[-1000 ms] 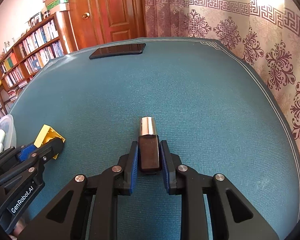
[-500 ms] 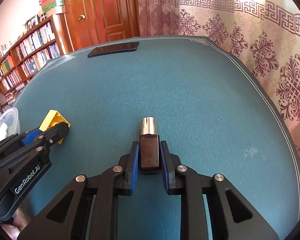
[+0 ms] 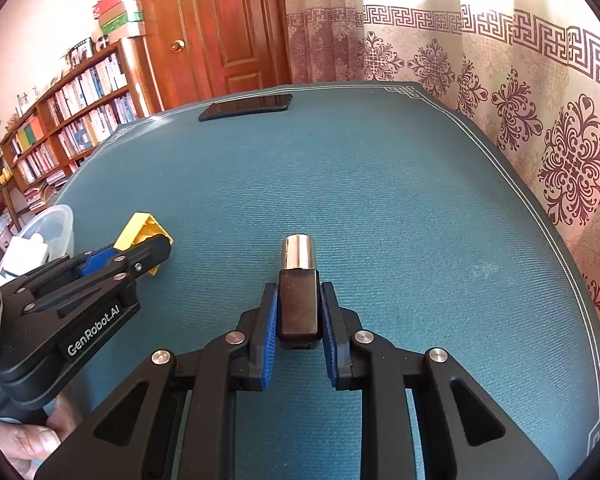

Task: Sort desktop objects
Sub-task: 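Carry the yellow brick and brown bottle over the clear bowl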

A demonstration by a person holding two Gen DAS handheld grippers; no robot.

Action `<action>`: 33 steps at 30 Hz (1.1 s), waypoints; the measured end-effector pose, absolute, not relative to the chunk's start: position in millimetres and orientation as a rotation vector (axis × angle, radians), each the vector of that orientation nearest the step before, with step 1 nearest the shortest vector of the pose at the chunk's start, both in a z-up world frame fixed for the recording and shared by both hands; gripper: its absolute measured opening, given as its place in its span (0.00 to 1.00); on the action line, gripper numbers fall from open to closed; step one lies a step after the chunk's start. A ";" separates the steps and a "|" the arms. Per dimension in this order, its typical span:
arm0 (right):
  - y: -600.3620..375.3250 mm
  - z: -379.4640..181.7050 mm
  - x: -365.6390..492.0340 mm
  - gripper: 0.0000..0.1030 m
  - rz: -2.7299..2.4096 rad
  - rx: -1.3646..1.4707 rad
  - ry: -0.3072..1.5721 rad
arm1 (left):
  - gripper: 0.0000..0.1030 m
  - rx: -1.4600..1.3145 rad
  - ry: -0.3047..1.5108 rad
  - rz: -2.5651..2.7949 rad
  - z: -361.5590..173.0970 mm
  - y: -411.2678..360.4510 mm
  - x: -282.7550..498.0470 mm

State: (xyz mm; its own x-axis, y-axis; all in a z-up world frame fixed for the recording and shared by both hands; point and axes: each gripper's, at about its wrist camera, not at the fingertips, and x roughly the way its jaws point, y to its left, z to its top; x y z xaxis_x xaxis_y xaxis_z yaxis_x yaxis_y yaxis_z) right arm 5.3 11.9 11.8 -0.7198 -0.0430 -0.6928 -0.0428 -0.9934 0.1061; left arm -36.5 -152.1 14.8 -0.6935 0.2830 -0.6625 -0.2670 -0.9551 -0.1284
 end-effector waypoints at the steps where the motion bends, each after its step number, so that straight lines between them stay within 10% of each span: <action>1: 11.3 12.3 6.7 0.21 -2.904 1.173 -0.183 | 0.25 -1.045 -0.049 2.641 15.0 -154.5 -35.7; 33: -66.7 48.3 17.8 0.21 -2.691 0.986 -0.158 | 0.25 -0.922 -0.166 2.877 85.0 -265.6 13.2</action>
State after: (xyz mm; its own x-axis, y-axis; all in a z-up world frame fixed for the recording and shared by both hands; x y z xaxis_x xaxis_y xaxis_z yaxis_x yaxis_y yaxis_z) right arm 17.8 -66.7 48.3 -0.7316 -0.2886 -0.6176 0.2141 -0.9574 0.1938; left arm 13.2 -265.6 85.0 -0.8080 0.1436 -0.5715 -0.0769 -0.9873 -0.1394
